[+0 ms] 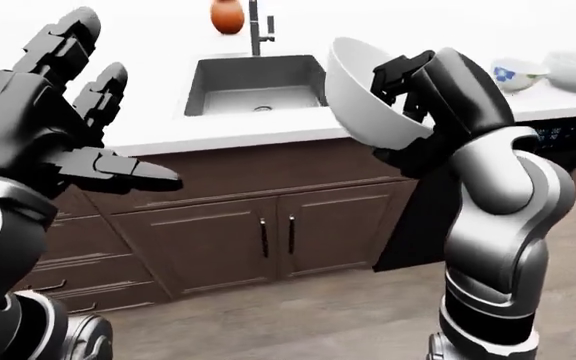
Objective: Stack the bowls from largest to smallest.
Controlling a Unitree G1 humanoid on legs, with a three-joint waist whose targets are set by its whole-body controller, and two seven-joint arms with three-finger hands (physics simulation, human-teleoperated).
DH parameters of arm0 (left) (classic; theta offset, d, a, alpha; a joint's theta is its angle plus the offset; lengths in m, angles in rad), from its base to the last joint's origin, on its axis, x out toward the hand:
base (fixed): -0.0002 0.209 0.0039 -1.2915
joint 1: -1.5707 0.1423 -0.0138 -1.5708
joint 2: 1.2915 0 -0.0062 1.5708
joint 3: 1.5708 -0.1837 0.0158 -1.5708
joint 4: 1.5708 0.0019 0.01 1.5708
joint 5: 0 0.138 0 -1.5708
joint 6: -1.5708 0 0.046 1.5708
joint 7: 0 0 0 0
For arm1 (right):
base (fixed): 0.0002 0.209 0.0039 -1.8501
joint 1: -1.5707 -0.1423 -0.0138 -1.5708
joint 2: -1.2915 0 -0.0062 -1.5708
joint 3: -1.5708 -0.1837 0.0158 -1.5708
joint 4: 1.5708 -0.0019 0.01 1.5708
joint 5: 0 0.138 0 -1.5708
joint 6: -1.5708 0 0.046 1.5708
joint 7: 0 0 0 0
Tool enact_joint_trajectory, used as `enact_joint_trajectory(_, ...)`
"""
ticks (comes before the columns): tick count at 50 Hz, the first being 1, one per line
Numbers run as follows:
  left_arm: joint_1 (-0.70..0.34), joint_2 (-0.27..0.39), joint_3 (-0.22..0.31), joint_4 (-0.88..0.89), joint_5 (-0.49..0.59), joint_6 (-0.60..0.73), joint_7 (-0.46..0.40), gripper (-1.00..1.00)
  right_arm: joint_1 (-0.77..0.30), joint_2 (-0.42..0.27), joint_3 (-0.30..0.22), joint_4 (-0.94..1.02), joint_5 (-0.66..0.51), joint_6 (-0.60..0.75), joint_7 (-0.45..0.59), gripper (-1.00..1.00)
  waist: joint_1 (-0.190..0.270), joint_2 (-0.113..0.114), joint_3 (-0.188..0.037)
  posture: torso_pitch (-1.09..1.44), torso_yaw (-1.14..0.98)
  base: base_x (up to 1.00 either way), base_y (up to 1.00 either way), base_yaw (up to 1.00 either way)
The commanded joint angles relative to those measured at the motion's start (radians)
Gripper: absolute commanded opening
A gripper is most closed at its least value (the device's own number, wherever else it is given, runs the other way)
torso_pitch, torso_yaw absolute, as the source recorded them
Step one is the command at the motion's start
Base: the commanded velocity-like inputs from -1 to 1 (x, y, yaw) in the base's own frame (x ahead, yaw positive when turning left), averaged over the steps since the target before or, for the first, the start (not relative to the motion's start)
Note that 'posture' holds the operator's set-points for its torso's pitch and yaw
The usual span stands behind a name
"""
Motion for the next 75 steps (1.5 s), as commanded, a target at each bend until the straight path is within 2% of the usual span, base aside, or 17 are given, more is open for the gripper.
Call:
enact_joint_trajectory(1, -0.037, 0.003, -0.003, -0.011, 0.001, -0.037, -0.005, 1.00, -0.038, -0.024, -0.045, -0.023, -0.013, -0.002, -0.040, -1.00, -0.006, 0.010, -0.025, 0.00, 0.00, 0.15, -1.00, 0.00)
enact_joint_trajectory(4, -0.042, 0.000, -0.004, -0.012, 0.004, -0.034, -0.007, 1.00, -0.046, -0.029, -0.052, -0.020, -0.001, -0.009, -0.060, -1.00, -0.001, -0.036, -0.003, 0.00, 0.00, 0.15, -1.00, 0.00)
enact_joint_trajectory(6, -0.042, -0.002, -0.004, -0.012, 0.005, -0.035, -0.008, 1.00, -0.045, -0.030, -0.051, -0.017, 0.002, -0.011, -0.064, -1.00, -0.013, -0.146, -0.033, 0.00, 0.00, 0.15, -1.00, 0.00)
enact_joint_trajectory(15, -0.068, 0.001, 0.014, -0.018, 0.002, -0.009, -0.015, 1.00, -0.047, -0.035, -0.048, -0.012, 0.000, -0.016, -0.068, -1.00, -0.037, -0.060, 0.021, 0.00, 0.00, 0.15, -1.00, 0.00)
enact_joint_trajectory(22, -0.076, 0.003, 0.022, -0.017, -0.004, -0.004, -0.014, 1.00, -0.055, -0.031, -0.045, -0.009, -0.004, -0.013, -0.065, -1.00, -0.019, 0.006, -0.025, 0.00, 0.00, 0.15, -1.00, 0.00)
enact_joint_trajectory(28, -0.092, 0.007, 0.027, -0.018, -0.009, 0.009, -0.012, 1.00, -0.061, -0.034, -0.044, -0.010, -0.002, -0.004, -0.067, -1.00, -0.022, -0.138, -0.020, 0.00, 0.00, 0.15, -1.00, 0.00)
enact_joint_trajectory(37, -0.095, 0.009, 0.028, -0.013, -0.013, 0.006, -0.010, 1.00, -0.045, -0.025, -0.040, -0.010, -0.002, -0.013, -0.078, -1.00, -0.036, -0.052, 0.018, 0.00, 0.00, 0.15, -1.00, 0.00)
enact_joint_trajectory(39, -0.096, 0.011, 0.031, -0.014, -0.014, 0.008, -0.010, 1.00, -0.043, -0.023, -0.038, -0.010, -0.003, -0.014, -0.077, -1.00, -0.010, 0.033, -0.014, 0.00, 0.00, 0.15, -1.00, 0.00)
enact_joint_trajectory(40, -0.095, 0.011, 0.033, -0.015, -0.015, 0.008, -0.010, 1.00, -0.041, -0.020, -0.037, -0.007, -0.003, -0.018, -0.080, -1.00, -0.023, -0.022, 0.016, 0.00, 0.00, 0.15, -1.00, 0.00)
enact_joint_trajectory(46, -0.077, 0.012, 0.032, -0.016, -0.017, -0.007, -0.008, 1.00, -0.037, -0.016, -0.037, -0.013, -0.006, -0.021, -0.077, -1.00, -0.009, -0.027, -0.003, 0.00, 0.00, 0.15, -1.00, 0.00)
enact_joint_trajectory(49, -0.082, 0.012, 0.030, -0.015, -0.020, -0.005, -0.006, 1.00, -0.042, -0.012, -0.033, -0.011, -0.008, -0.019, -0.077, -1.00, -0.022, -0.149, -0.038, 0.00, 0.00, 0.15, -1.00, 0.00)
enact_joint_trajectory(52, -0.088, 0.013, 0.033, -0.016, -0.024, 0.001, -0.004, 1.00, -0.040, -0.010, -0.032, -0.023, -0.004, -0.021, -0.066, -1.00, -0.055, -0.077, 0.013, 0.00, 0.00, 0.11, -0.64, 0.00)
enact_joint_trajectory(54, -0.089, 0.016, 0.038, -0.017, -0.026, 0.003, -0.005, 1.00, -0.045, -0.009, -0.030, -0.035, -0.004, -0.015, -0.057, -1.00, -0.019, -0.125, -0.007, 0.00, 0.00, 0.02, 0.00, 1.00)
enact_joint_trajectory(63, -0.086, 0.027, 0.053, 0.006, -0.041, -0.019, -0.010, 1.00, -0.061, -0.010, -0.022, -0.028, -0.015, -0.013, -0.044, -1.00, 0.000, -0.102, 0.017, 0.00, 0.00, 0.02, 0.00, 1.00)
enact_joint_trajectory(67, -0.089, 0.033, 0.059, 0.006, -0.052, -0.016, -0.005, 1.00, -0.060, -0.008, -0.022, -0.032, -0.017, -0.016, -0.038, -1.00, 0.005, -0.035, 0.000, 0.00, 0.00, 0.02, 0.00, 1.00)
enact_joint_trajectory(73, -0.104, 0.043, 0.073, 0.003, -0.072, 0.002, 0.003, 1.00, -0.063, -0.002, -0.017, -0.045, -0.024, -0.010, -0.025, -1.00, -0.023, -0.174, 0.041, 0.00, 0.00, 0.02, 0.00, 1.00)
enact_joint_trajectory(75, -0.109, 0.048, 0.081, 0.004, -0.079, 0.007, 0.005, 1.00, -0.071, 0.000, -0.015, -0.048, -0.026, -0.005, -0.020, -1.00, -0.015, -0.114, 0.041, 0.00, 0.00, 0.02, 0.00, 1.00)
